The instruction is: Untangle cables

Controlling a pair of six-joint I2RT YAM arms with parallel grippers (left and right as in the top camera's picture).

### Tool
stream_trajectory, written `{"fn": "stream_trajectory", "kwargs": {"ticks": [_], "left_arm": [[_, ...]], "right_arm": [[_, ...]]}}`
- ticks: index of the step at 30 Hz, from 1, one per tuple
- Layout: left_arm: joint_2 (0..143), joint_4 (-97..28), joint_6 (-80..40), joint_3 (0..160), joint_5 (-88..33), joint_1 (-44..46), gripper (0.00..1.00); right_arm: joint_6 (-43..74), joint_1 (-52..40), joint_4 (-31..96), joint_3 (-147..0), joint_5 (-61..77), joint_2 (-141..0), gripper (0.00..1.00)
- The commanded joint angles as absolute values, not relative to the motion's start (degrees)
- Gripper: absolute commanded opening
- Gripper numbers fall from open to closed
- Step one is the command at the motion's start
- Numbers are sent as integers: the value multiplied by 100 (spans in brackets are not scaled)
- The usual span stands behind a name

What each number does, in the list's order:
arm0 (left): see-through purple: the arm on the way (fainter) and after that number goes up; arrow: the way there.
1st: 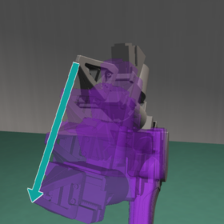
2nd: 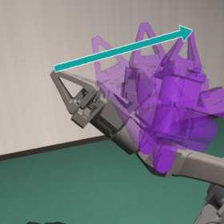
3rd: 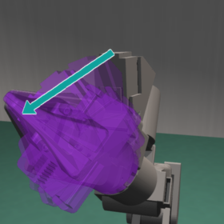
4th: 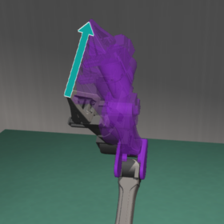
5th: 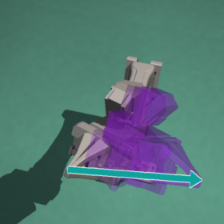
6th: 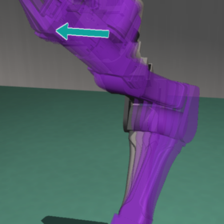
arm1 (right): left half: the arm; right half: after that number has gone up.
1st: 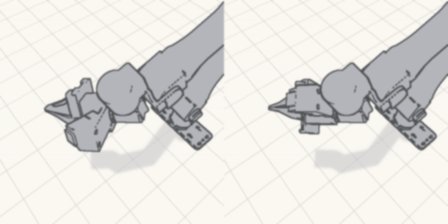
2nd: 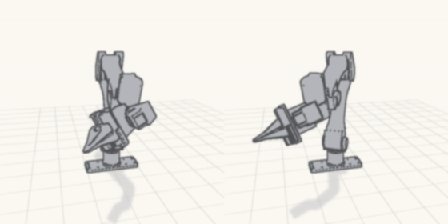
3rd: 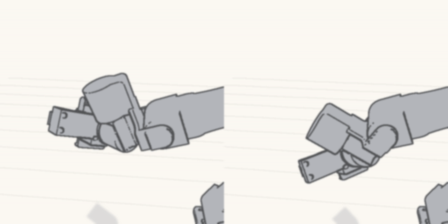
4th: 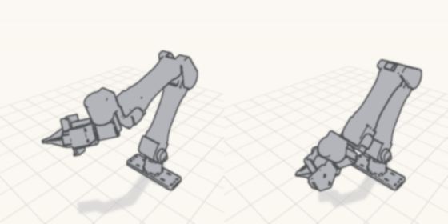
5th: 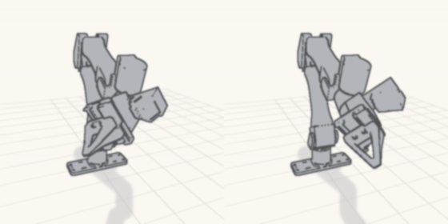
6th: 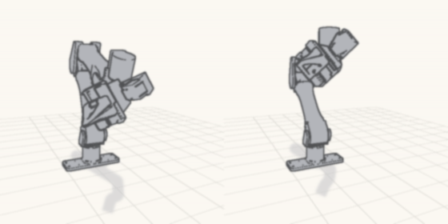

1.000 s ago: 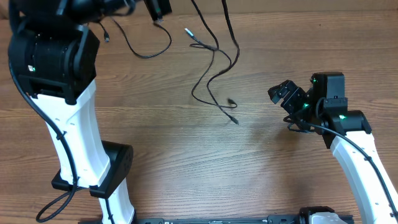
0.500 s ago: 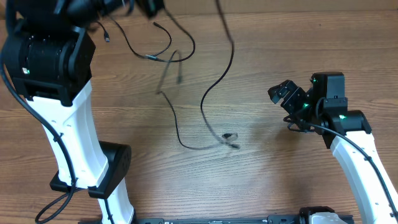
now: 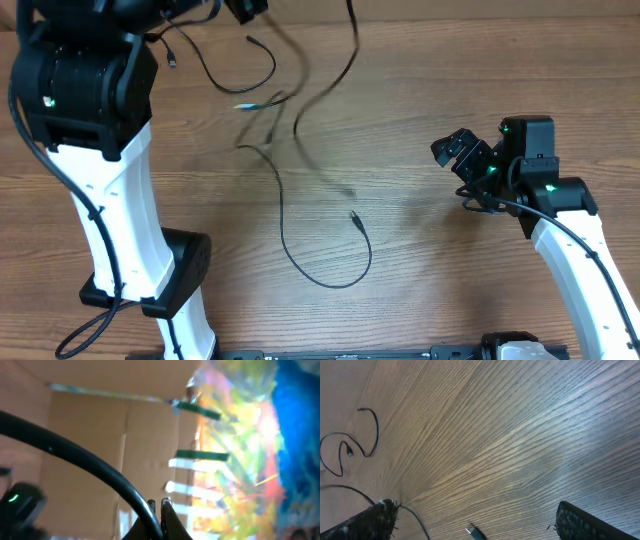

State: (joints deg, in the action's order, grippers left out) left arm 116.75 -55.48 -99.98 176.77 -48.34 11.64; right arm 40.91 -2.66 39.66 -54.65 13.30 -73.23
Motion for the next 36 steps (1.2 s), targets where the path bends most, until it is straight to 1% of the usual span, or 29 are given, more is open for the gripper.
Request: {"fn": "stream_trajectory", "kwargs": {"ticks": [1,2,3,4,5,7,10,12,13,15,17,20,21,22,24,25,26,28,33,36], "left_arm": [[11625,-6777,-8501,17710,-5048,1326,4],[11625,-7404,-8241,17710,-4678,1417,4],[11649,-8632,-8184,17707,-3889,1675,4],[11668,-8993,-8344,17707,-3675,1802,4],[11692,-9098,-8501,17707,-3656,1898,4],[11699,-8864,-8836,17707,-3951,2010,4],[11697,-7793,-9612,17712,-4788,1986,4],[11697,-7290,-9633,17712,-4930,1986,4],[11697,-7279,-9465,17712,-4840,1992,4],[11699,-7669,-9048,17710,-4506,2117,4],[11705,-8405,-8809,17690,-4222,2294,4],[11712,-9432,-8781,17661,-3970,2641,4],[11712,-9629,-8796,17661,-4016,2716,4],[11712,-9668,-8965,17664,-4388,2753,4],[11710,-9312,-9439,17672,-5413,2696,4],[11710,-8932,-9555,17672,-5774,2635,4],[11710,-8586,-9636,17672,-5889,2574,4],[11710,-8136,-9675,17672,-5645,2436,4],[11710,-8156,-9977,17672,-5557,2163,4],[11712,-8152,-9330,17672,-4941,1898,4]], "right_arm": [[4080,-250,3933,-5553,1356,-7279,100],[4080,-250,3933,-5553,1356,-7279,100],[4080,-250,3933,-5553,1356,-7279,100],[4080,-250,3933,-5553,1356,-7279,100],[4080,-250,3933,-5553,1356,-7279,100],[4080,-250,3933,-5553,1356,-7279,100],[4080,-250,3933,-5553,1356,-7279,100],[4080,-250,3933,-5553,1356,-7279,100],[4080,-250,3933,-5553,1356,-7279,100],[4080,-250,3933,-5553,1356,-7279,100],[4080,-250,3933,-5553,1356,-7279,100],[4080,-250,3935,-5553,1356,-7279,100],[4080,-250,3933,-5553,1356,-7279,100],[4080,-250,3933,-5553,1356,-7279,100],[4080,-250,3933,-5553,1358,-7279,100],[4080,-250,3935,-5553,1356,-7279,100],[4080,-250,3935,-5553,1356,-7279,100],[4080,-250,3935,-5553,1356,-7279,100],[4080,-250,3935,-5553,1356,-7279,100],[4080,-250,3935,-5553,1358,-7279,100]]}}
